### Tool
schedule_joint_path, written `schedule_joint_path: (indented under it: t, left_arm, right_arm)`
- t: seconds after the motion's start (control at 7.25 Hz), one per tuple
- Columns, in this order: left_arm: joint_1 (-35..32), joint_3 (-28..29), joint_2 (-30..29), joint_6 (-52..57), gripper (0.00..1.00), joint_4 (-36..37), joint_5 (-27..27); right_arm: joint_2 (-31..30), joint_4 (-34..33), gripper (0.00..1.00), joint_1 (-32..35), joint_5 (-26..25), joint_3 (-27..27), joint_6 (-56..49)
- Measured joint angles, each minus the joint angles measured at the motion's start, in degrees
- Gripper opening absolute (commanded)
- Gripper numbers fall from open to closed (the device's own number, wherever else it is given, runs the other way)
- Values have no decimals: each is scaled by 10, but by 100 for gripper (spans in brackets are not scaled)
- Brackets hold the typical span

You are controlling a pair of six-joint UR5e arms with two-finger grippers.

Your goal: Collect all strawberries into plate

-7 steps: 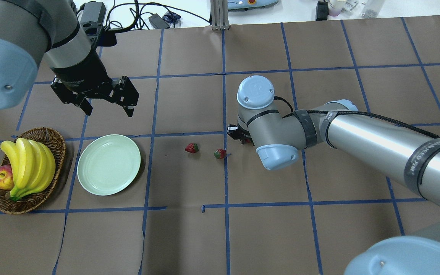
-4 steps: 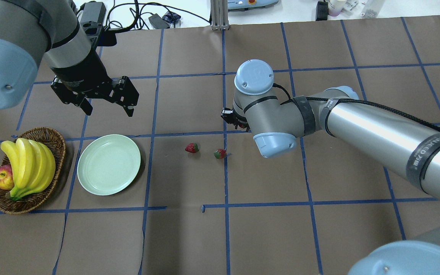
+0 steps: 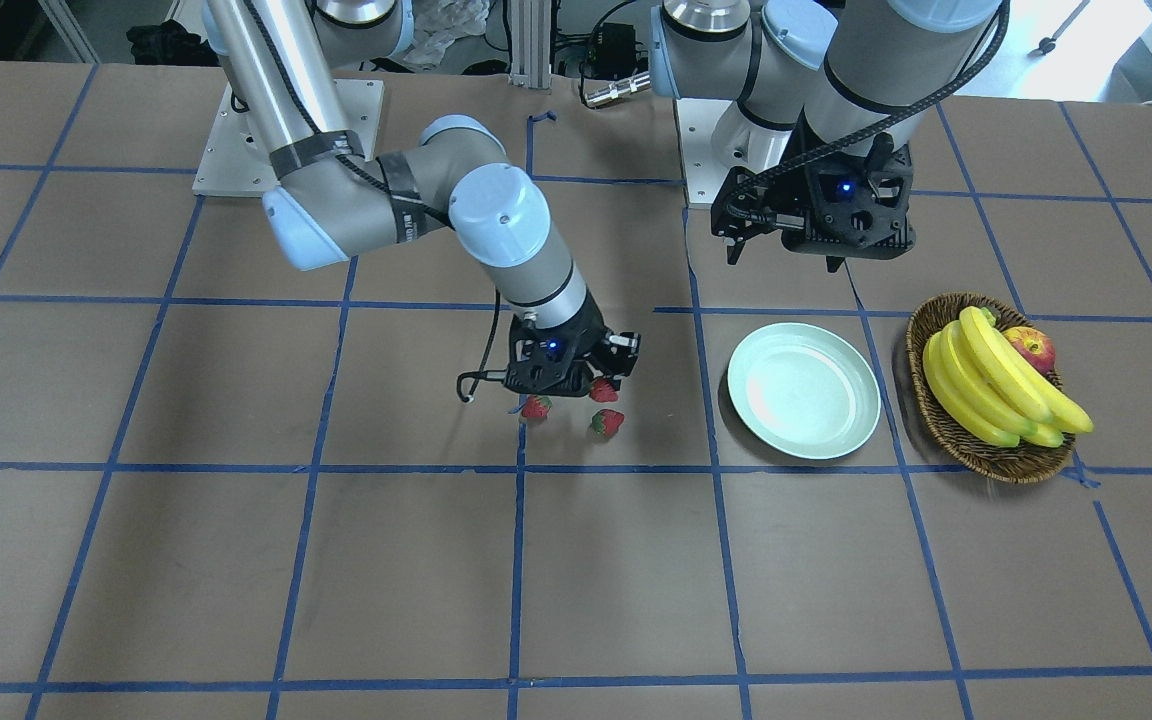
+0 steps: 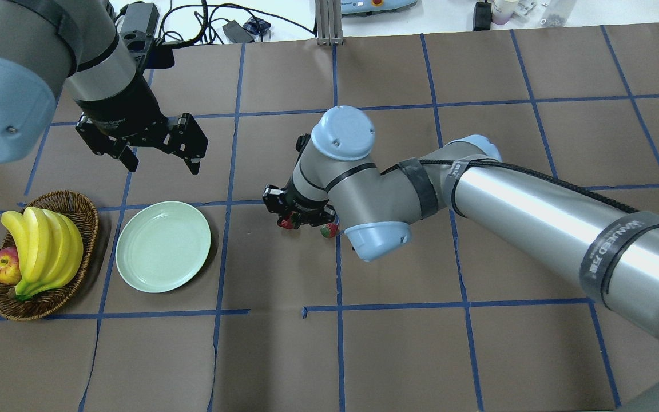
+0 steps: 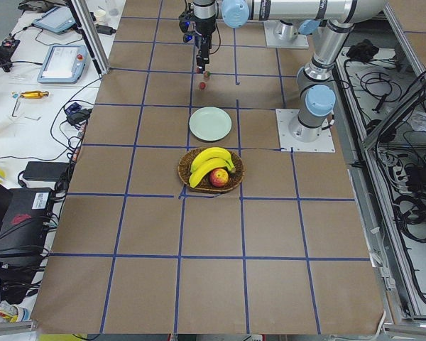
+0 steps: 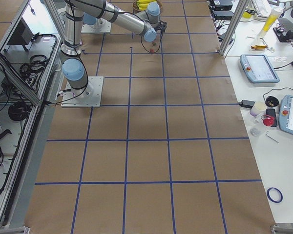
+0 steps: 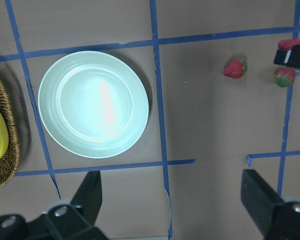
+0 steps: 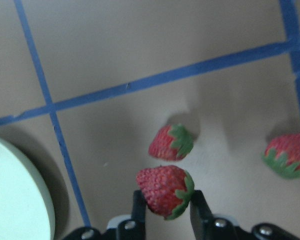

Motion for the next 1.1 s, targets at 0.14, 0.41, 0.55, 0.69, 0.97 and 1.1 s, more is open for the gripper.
schedule_joint_path:
  t: [0.14,0.41,0.55,0.69,0.97,1.1]
  left_arm:
    - [0,0,0,0,100,0,0]
    - [0,0,0,0,100,0,0]
    - [0,0,0,0,100,0,0]
    - [0,-1,1,0,100,0,0]
    - [0,0,2,0,100,0,0]
    - [0,0,2,0,100,0,0]
  right_arm:
    - [6,11,0,27,-1,5,3]
    - [23,23,100,50,-14,7,4]
    - [28,24,100,53,-32,5,4]
    - [24,22,100,54,-57,5,3]
    - [-8,27,100,38,-119,6,-11]
    - [-35,61,100,8,-144,5,-51]
